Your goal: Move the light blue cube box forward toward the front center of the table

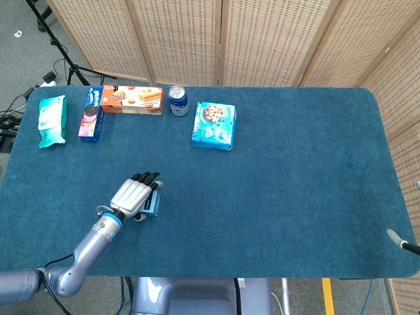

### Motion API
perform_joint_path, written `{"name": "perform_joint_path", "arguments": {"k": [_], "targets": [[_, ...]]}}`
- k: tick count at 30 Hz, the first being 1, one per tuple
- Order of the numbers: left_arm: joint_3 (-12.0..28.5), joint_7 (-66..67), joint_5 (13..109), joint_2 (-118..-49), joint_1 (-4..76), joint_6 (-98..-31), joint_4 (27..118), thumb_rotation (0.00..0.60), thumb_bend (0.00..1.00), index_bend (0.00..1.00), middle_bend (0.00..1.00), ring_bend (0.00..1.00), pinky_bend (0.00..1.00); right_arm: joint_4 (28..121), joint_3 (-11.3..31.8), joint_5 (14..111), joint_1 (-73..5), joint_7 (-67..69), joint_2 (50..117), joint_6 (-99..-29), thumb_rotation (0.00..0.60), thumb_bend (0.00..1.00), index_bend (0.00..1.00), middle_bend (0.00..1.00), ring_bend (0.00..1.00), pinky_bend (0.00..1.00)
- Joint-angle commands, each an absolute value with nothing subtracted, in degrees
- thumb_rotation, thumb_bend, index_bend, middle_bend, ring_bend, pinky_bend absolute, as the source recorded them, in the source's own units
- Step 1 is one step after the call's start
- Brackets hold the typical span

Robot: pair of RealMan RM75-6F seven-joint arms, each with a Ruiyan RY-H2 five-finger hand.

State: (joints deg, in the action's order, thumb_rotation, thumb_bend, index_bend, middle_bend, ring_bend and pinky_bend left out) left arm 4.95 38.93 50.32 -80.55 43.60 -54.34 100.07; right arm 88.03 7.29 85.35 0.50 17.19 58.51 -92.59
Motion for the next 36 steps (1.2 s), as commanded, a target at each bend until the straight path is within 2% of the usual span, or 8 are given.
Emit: {"name": "perform_joint_path", "arguments": {"k": [1,7,12,16,22,27,31,36], "targets": [[4.65,42.37,46.85,-81.49,45.02,-55.98,100.53,0.600,0.07,0.33,0.28,0.25,0.34,87.98,7.30,85.28,0.50,17.30,58.50,-92.54,0.600,0.00,0.00,0.00,0.00,0.00],[4.31,44.35,43.99,-81.55,45.58,-57.86,101.10,0.600,0.14,0.44,0.42,0.40,0.51,87.95,7.26,85.32,0.49,17.52,58.45,-92.44,0.600,0.00,0.00,0.00,0.00,0.00],[4.84,42.15,44.18,-80.56,44.91,-59.22,101.85,0.600,0.17,0.46,0.45,0.43,0.53,88.05,7.21,85.40,0.45,17.39,58.44,-92.36,0.600,0.00,0.00,0.00,0.00,0.00],[6.45,32.79,50.40,-79.28,42.84,-58.58,101.93,0.600,0.16,0.49,0.46,0.44,0.53,88.12,7.20,85.42,0.45,17.32,58.47,-92.37,0.600,0.00,0.00,0.00,0.00,0.00],[8.32,-7.50,74.05,-81.06,35.54,-61.86,94.08,0.600,0.14,0.50,0.48,0.45,0.53,88.29,7.13,85.64,0.44,16.98,58.50,-92.45,0.600,0.00,0.00,0.00,0.00,0.00],[5.12,-48.11,89.91,-85.64,33.04,-69.02,78.94,0.600,0.14,0.52,0.48,0.45,0.53,88.44,7.01,85.89,0.38,16.47,58.61,-92.45,0.600,0.00,0.00,0.00,0.00,0.00],[3.48,-63.36,92.76,-90.14,32.30,-72.92,69.57,0.600,0.14,0.52,0.48,0.45,0.53,88.61,6.96,86.03,0.35,16.04,58.70,-92.51,0.600,0.00,0.00,0.00,0.00,0.00],[2.29,-72.59,92.59,-93.83,32.17,-72.81,62.92,0.600,0.15,0.53,0.48,0.45,0.53,88.59,7.02,85.84,0.31,15.99,58.71,-92.40,0.600,0.00,0.00,0.00,0.00,0.00]]}}
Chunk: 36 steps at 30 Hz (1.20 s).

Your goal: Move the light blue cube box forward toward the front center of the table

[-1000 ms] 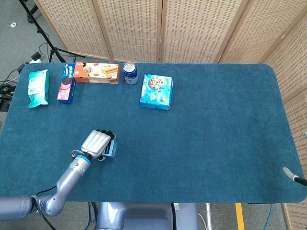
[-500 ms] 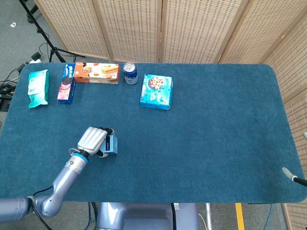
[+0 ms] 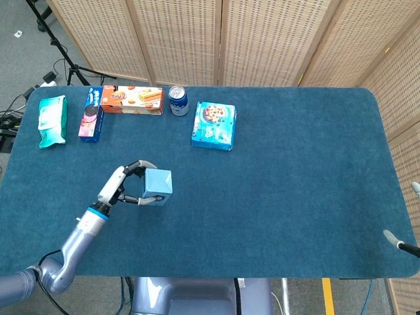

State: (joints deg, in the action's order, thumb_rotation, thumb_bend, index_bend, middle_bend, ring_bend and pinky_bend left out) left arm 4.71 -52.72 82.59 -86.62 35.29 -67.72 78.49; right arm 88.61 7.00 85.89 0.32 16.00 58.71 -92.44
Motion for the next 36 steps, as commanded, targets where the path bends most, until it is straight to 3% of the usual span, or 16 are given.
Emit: {"name": "perform_joint_path", "arguments": {"k": [1,14,25,27,28,29,32,36], "targets": [[2.11,-73.13,92.69,-94.70,32.18,-72.89,61.44,0.600,0.15,0.54,0.48,0.45,0.53,88.56,7.01,85.81,0.30,16.00,58.73,-92.35,0.600,0.00,0.00,0.00,0.00,0.00],[-0.65,-80.57,92.65,-103.00,31.61,-71.51,46.98,0.600,0.16,0.54,0.48,0.45,0.53,88.50,7.14,85.49,0.20,15.35,58.95,-92.20,0.600,0.00,0.00,0.00,0.00,0.00],[-1.76,-75.49,91.93,-104.59,31.33,-69.05,42.91,0.600,0.15,0.54,0.48,0.44,0.53,88.62,7.09,85.61,0.20,15.35,58.91,-92.22,0.600,0.00,0.00,0.00,0.00,0.00],[-2.13,-74.07,92.00,-104.50,31.32,-68.52,42.82,0.600,0.14,0.53,0.44,0.38,0.48,88.62,7.08,85.62,0.21,15.44,58.89,-92.23,0.600,0.00,0.00,0.00,0.00,0.00],[-2.49,-73.11,92.20,-104.32,31.37,-68.15,42.89,0.600,0.14,0.53,0.39,0.31,0.40,88.59,7.06,85.64,0.23,15.53,58.87,-92.24,0.600,0.00,0.00,0.00,0.00,0.00],[-3.58,-71.77,93.21,-103.76,31.58,-67.78,43.03,0.600,0.14,0.52,0.30,0.20,0.30,88.59,7.11,85.60,0.28,15.61,58.84,-92.35,0.600,0.00,0.00,0.00,0.00,0.00],[-4.18,-68.79,93.89,-102.69,31.57,-68.30,44.28,0.600,0.13,0.41,0.05,0.01,0.05,88.57,7.09,85.62,0.33,15.81,58.77,-92.40,0.600,0.00,0.00,0.00,0.00,0.00],[-3.85,-63.62,93.81,-100.93,30.85,-70.32,46.98,0.600,0.12,0.33,0.00,0.00,0.00,88.55,7.10,85.69,0.48,16.07,58.71,-92.69,0.600,0.00,0.00,0.00,0.00,0.00]]}}
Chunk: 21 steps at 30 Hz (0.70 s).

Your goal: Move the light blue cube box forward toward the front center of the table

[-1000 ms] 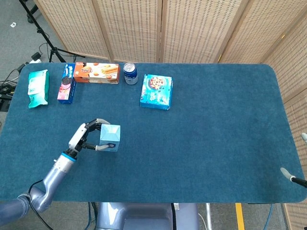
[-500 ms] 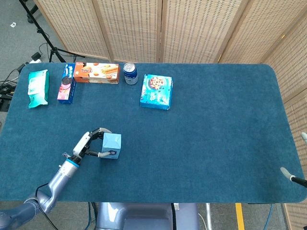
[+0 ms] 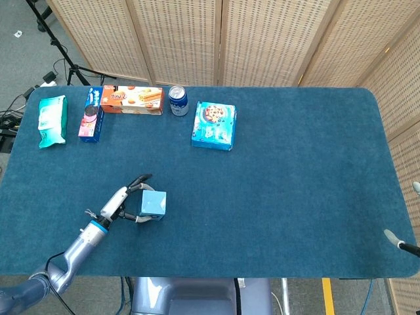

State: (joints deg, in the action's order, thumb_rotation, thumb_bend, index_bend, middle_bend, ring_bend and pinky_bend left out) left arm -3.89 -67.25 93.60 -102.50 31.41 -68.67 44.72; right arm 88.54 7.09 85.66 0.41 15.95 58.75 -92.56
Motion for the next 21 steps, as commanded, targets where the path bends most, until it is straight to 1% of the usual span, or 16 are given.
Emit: {"name": "perform_joint_path", "arguments": {"k": [1,5,8,12,15,18,20,21], "targets": [[-3.78,-62.70,93.76,-100.45,30.56,-70.91,47.76,0.600,0.11,0.32,0.00,0.00,0.00,88.55,7.11,85.70,0.50,16.15,58.69,-92.75,0.600,0.00,0.00,0.00,0.00,0.00],[-3.41,-59.70,94.00,-98.31,29.00,-74.97,51.15,0.600,0.11,0.29,0.00,0.00,0.00,88.54,7.07,85.87,0.60,16.43,58.60,-92.96,0.600,0.00,0.00,0.00,0.00,0.00],[-3.27,-58.28,94.98,-95.90,27.80,-79.25,54.59,0.600,0.11,0.29,0.00,0.00,0.00,88.60,6.98,86.18,0.69,16.55,58.55,-93.22,0.600,0.00,0.00,0.00,0.00,0.00],[-3.00,-55.95,95.93,-92.74,26.78,-83.04,58.96,0.600,0.10,0.29,0.00,0.00,0.00,88.63,6.88,86.49,0.84,16.80,58.47,-93.56,0.600,0.00,0.00,0.00,0.00,0.00],[-2.33,-52.15,96.13,-89.85,26.14,-85.25,62.95,0.600,0.06,0.27,0.00,0.00,0.00,88.65,6.83,86.70,0.96,17.02,58.39,-93.85,0.600,0.00,0.00,0.00,0.00,0.00],[-1.36,-42.18,95.18,-84.23,25.44,-85.63,70.18,0.600,0.04,0.18,0.00,0.00,0.00,88.66,6.76,87.03,1.11,17.27,58.33,-94.25,0.600,0.00,0.00,0.00,0.00,0.00],[-0.98,-33.77,93.73,-79.55,24.92,-84.51,76.09,0.600,0.04,0.08,0.00,0.00,0.00,88.64,6.71,87.25,1.19,17.37,58.30,-94.49,0.600,0.00,0.00,0.00,0.00,0.00],[-0.82,-29.06,92.57,-76.87,24.62,-83.57,79.52,0.600,0.04,0.05,0.00,0.00,0.00,88.62,6.68,87.36,1.22,17.43,58.29,-94.59,0.600,0.00,0.00,0.00,0.00,0.00]]}}
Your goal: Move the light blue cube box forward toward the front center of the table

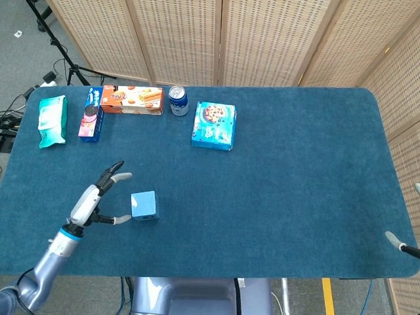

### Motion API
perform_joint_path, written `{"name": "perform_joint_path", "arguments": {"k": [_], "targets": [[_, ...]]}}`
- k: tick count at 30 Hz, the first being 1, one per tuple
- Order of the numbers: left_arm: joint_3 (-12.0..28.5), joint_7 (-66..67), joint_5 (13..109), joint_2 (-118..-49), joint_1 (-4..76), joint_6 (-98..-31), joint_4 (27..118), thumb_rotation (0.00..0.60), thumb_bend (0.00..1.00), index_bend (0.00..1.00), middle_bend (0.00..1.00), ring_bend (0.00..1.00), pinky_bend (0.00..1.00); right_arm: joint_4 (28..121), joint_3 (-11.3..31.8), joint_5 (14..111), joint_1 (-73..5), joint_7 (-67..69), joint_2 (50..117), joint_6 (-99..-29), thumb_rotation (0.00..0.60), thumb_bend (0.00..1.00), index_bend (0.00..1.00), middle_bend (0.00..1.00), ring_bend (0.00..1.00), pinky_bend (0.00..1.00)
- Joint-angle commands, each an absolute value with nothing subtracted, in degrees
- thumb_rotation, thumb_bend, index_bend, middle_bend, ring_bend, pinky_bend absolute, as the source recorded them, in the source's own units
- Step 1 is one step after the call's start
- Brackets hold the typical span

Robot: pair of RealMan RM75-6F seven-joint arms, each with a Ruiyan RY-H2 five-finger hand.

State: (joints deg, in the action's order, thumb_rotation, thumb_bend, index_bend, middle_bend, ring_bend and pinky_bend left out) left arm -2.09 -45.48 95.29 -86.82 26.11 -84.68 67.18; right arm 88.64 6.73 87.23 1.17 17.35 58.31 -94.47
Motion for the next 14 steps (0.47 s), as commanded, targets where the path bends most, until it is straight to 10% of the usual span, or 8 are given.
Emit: {"name": "perform_joint_path", "arguments": {"k": [1,6,14], "targets": [[-0.63,-22.69,90.72,-73.19,24.11,-82.39,84.31,0.600,0.04,0.02,0.00,0.00,0.00,88.62,6.65,87.44,1.27,17.49,58.31,-94.70,0.600,0.00,0.00,0.00,0.00,0.00],[-1.09,-0.82,82.50,-59.41,19.78,-82.16,101.07,0.600,0.03,0.00,0.00,0.00,0.00,88.55,6.59,87.69,1.50,16.85,58.56,-95.31,0.600,0.00,0.00,0.00,0.00,0.00],[-1.27,-2.97,82.23,-57.06,14.67,-87.23,101.09,0.600,0.04,0.00,0.00,0.00,0.00,89.12,6.57,87.12,1.82,13.94,59.01,-95.54,0.600,0.00,0.00,0.00,0.00,0.00]]}}
